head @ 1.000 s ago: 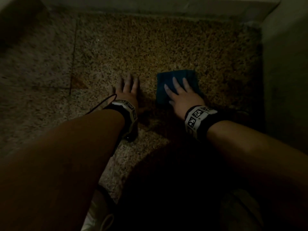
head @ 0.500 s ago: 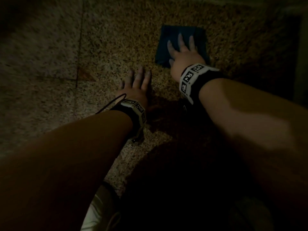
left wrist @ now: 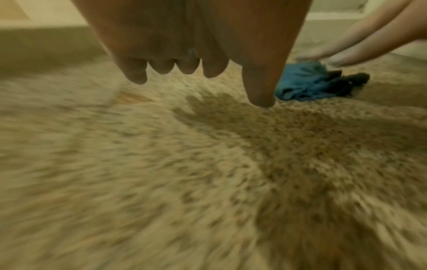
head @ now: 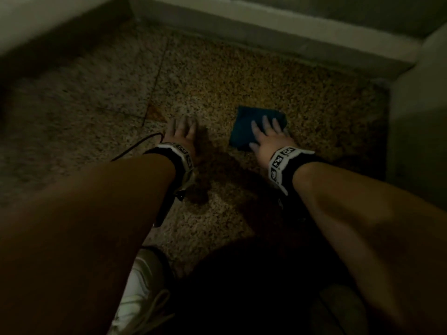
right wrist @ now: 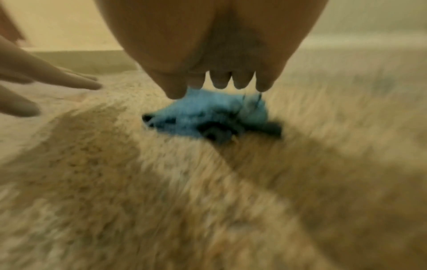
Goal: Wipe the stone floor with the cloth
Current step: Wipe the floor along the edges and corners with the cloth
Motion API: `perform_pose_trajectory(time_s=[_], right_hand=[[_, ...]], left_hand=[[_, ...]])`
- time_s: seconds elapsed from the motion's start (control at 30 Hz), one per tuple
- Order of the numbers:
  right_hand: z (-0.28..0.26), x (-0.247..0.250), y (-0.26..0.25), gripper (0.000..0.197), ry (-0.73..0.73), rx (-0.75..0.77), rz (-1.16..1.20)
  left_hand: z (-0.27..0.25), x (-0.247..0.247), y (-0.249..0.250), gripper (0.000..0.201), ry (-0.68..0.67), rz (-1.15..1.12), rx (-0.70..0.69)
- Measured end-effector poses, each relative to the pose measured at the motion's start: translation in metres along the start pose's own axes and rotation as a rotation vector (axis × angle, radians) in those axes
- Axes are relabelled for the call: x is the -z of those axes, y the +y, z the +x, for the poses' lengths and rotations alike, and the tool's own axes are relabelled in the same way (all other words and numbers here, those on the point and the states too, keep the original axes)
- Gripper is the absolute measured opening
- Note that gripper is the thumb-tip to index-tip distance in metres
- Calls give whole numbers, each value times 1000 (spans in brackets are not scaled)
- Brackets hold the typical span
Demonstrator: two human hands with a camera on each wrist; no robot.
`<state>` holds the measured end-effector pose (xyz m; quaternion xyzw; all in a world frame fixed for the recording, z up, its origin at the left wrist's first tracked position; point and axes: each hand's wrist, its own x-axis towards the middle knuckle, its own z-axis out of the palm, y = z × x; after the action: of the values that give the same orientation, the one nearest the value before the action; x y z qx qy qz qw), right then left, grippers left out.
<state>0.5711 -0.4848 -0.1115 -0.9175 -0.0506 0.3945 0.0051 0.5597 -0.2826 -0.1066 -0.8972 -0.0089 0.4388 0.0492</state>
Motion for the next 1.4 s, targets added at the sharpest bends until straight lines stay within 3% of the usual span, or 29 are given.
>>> perform_pose_trajectory(time_s=[0.27,0.43,0.6,0.7,0.8,1.0,1.1,1.4], right_hand=[[-46,30,-15,64,37,-30,-107],[-49,47,-33,64,15,-102,-116],[-41,51,-49,65,-24,-193,-107],[-27,47,-53,67,-69,-213,-64],[-6,27,-52,68,-63,-208,-77],[35,2,-36,70,-57,-121,-127],[38,-5,-32,67,9,-74,-58],[92,41,-59,60,65,-107,41]], left_hand=[[-20,8,-32,84,64,-21,-80],[-12,25,-49,85,84,-44,-160],[-9,46,-64,72,142,-122,-229],[2,52,-68,82,140,-48,-261],[25,28,-67,92,69,-45,-233],[46,-5,-83,87,1,-71,-157],[50,-11,-88,84,51,17,-145],[52,-10,-86,81,41,48,-111]])
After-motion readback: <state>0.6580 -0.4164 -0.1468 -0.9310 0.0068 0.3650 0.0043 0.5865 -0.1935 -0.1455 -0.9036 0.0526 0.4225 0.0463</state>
